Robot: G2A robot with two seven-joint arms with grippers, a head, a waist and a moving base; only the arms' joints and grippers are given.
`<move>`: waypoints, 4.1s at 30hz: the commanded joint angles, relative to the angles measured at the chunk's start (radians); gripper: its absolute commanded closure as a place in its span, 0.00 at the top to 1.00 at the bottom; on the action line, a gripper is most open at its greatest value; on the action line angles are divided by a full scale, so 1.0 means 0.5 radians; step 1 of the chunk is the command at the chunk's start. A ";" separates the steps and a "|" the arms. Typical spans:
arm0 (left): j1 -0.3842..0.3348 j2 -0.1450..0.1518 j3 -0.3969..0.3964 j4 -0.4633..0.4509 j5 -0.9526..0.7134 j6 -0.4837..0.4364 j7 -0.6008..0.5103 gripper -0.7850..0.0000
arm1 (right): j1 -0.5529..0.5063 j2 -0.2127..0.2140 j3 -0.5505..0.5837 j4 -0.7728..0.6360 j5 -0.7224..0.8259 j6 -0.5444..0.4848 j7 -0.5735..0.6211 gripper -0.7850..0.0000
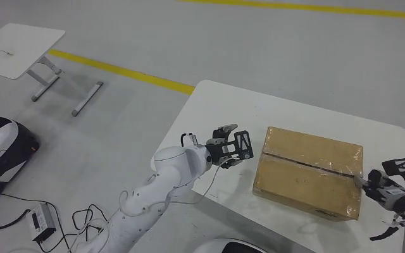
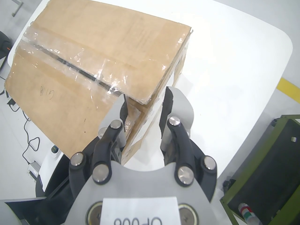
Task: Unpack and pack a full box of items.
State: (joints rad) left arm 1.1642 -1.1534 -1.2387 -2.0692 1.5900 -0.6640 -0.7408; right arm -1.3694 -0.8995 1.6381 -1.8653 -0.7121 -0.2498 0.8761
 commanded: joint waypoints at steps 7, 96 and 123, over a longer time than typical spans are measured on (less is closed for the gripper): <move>0.017 0.006 0.004 -0.022 0.002 0.004 -0.003 1.00 | -0.064 0.009 0.108 -0.057 0.043 0.016 0.007 0.54; 0.082 0.027 -0.060 -0.097 -0.011 0.059 0.005 1.00 | -0.103 -0.109 -0.165 0.213 -0.115 -0.117 -0.988 0.00; 0.281 -0.017 -0.212 -0.067 -0.099 1.010 0.572 1.00 | -1.047 -0.206 0.506 -0.406 -0.043 0.310 -1.863 0.00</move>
State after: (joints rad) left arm 1.3028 -1.1615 -1.3451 -2.1004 1.5416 -0.1620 -0.4536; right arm -1.8892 -1.0008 1.8930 -2.0655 -0.7347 -0.0854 -0.0601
